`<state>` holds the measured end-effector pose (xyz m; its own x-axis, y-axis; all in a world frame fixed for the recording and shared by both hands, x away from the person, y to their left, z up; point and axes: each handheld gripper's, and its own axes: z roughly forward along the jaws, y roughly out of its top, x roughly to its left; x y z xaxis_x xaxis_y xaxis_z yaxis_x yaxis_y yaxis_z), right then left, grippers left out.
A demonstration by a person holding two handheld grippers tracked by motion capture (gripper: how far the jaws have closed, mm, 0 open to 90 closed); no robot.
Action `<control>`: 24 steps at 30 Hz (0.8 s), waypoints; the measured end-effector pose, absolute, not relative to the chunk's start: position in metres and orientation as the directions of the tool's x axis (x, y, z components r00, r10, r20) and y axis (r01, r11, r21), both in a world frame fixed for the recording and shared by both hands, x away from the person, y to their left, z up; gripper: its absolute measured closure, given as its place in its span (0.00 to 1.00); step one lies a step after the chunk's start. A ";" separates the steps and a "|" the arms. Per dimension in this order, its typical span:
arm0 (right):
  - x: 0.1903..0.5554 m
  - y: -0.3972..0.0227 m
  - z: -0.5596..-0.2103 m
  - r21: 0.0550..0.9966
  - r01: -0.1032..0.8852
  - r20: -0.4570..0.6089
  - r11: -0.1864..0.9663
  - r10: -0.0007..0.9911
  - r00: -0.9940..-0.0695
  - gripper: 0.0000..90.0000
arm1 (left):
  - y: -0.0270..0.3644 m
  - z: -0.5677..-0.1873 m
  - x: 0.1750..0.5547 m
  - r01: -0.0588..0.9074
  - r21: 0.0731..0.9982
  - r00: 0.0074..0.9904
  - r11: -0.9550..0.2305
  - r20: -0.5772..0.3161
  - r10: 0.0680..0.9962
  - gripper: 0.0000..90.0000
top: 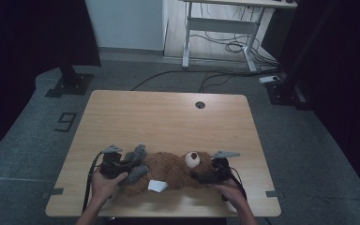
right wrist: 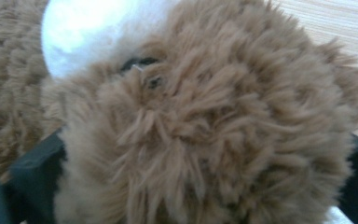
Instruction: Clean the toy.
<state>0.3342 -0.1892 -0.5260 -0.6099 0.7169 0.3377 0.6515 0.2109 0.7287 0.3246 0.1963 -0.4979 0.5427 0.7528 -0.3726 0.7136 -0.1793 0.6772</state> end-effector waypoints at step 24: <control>0.339 -0.189 -0.537 0.922 0.342 0.076 0.183 0.781 -0.621 0.43 | 0.163 -0.505 0.365 0.723 0.687 0.508 -0.074 -0.455 0.731 0.86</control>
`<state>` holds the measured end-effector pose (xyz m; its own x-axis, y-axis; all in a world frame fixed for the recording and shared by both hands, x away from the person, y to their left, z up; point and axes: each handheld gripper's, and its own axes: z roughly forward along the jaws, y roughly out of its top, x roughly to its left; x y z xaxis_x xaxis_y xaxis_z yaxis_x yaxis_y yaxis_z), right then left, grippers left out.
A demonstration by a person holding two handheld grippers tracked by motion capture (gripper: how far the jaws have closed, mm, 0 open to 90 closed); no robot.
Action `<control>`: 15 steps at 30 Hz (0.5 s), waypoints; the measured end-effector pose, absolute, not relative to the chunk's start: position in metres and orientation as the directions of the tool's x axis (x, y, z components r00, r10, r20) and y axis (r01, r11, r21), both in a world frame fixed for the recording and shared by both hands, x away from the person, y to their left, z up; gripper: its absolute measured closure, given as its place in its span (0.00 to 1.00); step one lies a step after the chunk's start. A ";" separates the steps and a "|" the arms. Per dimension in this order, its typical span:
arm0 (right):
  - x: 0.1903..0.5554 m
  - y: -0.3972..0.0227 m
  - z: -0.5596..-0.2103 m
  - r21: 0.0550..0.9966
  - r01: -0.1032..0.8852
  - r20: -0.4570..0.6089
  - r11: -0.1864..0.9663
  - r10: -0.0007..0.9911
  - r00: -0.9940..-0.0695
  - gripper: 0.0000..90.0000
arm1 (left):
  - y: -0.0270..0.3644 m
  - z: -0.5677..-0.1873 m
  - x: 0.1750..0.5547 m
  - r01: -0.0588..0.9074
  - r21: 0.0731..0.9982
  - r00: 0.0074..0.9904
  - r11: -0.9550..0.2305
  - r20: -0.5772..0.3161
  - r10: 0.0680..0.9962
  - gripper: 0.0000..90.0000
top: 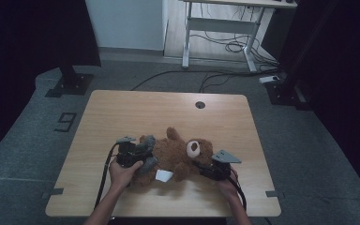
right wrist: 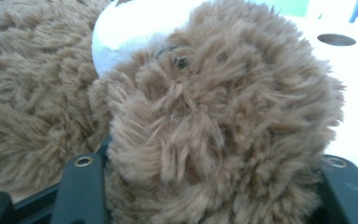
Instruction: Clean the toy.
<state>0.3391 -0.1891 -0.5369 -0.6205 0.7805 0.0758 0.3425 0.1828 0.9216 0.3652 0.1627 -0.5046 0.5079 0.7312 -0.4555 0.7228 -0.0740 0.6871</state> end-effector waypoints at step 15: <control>0.333 -0.199 -0.544 0.921 0.336 0.073 0.196 0.761 -0.645 0.41 | 0.201 -0.511 0.349 0.708 0.698 0.500 -0.111 -0.383 0.777 0.86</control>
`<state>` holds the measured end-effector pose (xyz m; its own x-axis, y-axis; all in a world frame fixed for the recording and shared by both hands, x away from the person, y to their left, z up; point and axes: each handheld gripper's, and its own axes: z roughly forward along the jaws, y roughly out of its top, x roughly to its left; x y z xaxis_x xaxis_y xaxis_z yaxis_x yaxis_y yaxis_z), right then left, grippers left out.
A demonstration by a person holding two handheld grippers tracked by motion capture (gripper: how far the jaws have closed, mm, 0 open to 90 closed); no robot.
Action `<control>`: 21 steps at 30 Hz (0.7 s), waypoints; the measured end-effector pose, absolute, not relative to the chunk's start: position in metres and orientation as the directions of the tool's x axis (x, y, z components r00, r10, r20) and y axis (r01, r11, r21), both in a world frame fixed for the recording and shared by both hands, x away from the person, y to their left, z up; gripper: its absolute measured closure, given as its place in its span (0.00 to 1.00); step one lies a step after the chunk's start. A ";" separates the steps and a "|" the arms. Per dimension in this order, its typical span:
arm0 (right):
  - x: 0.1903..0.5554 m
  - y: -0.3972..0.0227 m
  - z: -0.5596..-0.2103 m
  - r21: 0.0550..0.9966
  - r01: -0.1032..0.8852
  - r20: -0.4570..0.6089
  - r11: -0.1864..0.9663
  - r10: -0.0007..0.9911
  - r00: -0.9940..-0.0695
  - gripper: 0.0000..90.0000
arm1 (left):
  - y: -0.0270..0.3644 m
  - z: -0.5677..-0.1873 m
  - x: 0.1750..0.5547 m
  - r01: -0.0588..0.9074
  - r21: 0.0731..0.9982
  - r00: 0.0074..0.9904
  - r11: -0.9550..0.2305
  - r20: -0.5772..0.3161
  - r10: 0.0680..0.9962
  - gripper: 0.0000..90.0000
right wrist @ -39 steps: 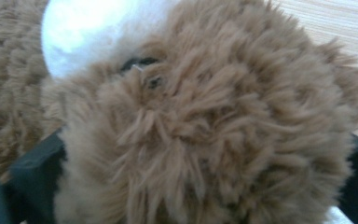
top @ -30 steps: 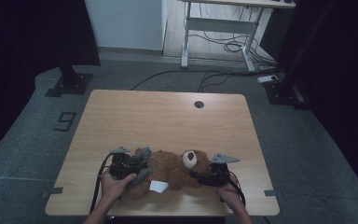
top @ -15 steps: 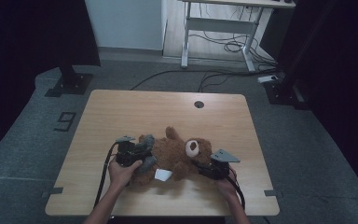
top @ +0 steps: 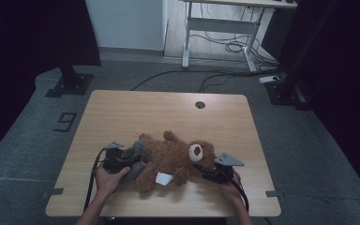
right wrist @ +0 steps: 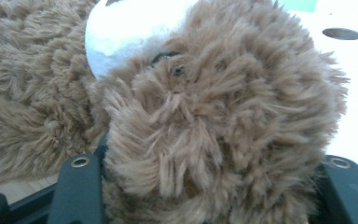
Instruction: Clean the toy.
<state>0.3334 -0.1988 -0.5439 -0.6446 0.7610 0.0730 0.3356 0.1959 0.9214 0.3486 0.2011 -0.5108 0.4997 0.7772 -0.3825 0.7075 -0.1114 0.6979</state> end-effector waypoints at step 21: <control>0.333 -0.199 -0.545 0.919 0.345 0.080 0.190 0.767 -0.637 0.41 | 0.165 -0.510 0.363 0.704 0.694 0.544 -0.151 -0.389 0.744 0.86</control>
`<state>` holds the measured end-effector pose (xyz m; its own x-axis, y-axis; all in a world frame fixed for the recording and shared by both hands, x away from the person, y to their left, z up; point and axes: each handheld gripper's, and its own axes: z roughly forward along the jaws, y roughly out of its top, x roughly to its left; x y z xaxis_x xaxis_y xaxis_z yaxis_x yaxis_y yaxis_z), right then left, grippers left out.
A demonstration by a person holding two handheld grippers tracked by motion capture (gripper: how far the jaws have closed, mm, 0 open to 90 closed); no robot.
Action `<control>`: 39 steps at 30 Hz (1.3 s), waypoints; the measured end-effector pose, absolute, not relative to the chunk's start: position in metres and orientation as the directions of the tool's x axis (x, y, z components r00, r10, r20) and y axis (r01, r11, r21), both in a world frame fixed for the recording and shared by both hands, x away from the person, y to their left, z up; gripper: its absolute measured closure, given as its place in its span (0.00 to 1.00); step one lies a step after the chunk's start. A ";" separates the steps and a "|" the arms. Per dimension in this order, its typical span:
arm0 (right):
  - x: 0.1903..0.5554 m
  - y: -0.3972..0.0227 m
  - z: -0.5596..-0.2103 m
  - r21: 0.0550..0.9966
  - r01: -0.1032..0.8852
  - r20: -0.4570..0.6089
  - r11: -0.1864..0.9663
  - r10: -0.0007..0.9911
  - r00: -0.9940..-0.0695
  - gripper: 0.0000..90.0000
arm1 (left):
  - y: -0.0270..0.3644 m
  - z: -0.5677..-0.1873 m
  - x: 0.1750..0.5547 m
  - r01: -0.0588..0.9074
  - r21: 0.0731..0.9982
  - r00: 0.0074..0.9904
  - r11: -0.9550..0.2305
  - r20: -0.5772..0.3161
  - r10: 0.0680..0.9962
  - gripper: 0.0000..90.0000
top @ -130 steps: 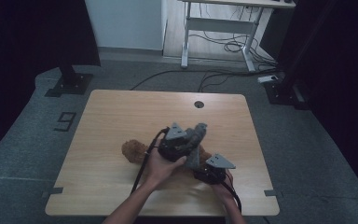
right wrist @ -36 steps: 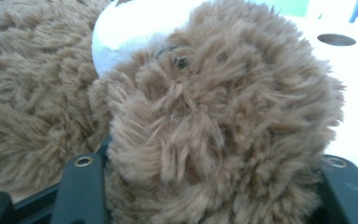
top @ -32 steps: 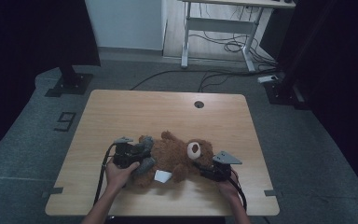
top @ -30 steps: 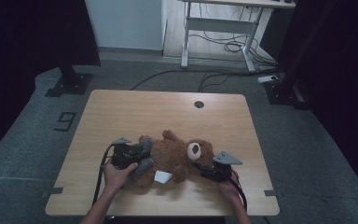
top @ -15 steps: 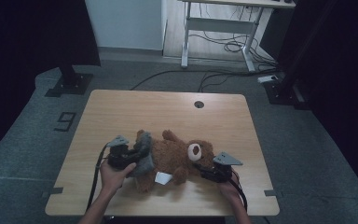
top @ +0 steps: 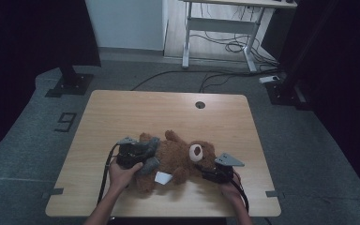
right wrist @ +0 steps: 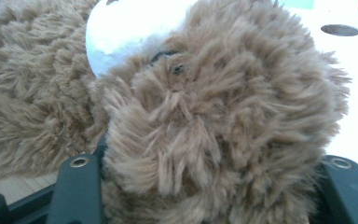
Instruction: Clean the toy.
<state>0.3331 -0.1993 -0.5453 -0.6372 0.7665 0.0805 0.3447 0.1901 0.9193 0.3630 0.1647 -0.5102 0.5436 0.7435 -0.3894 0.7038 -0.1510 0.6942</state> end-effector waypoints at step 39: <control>0.333 -0.200 -0.546 0.919 0.353 0.094 0.178 0.768 -0.634 0.40 | 0.163 -0.518 0.353 0.662 0.720 0.528 -0.206 -0.254 0.810 0.85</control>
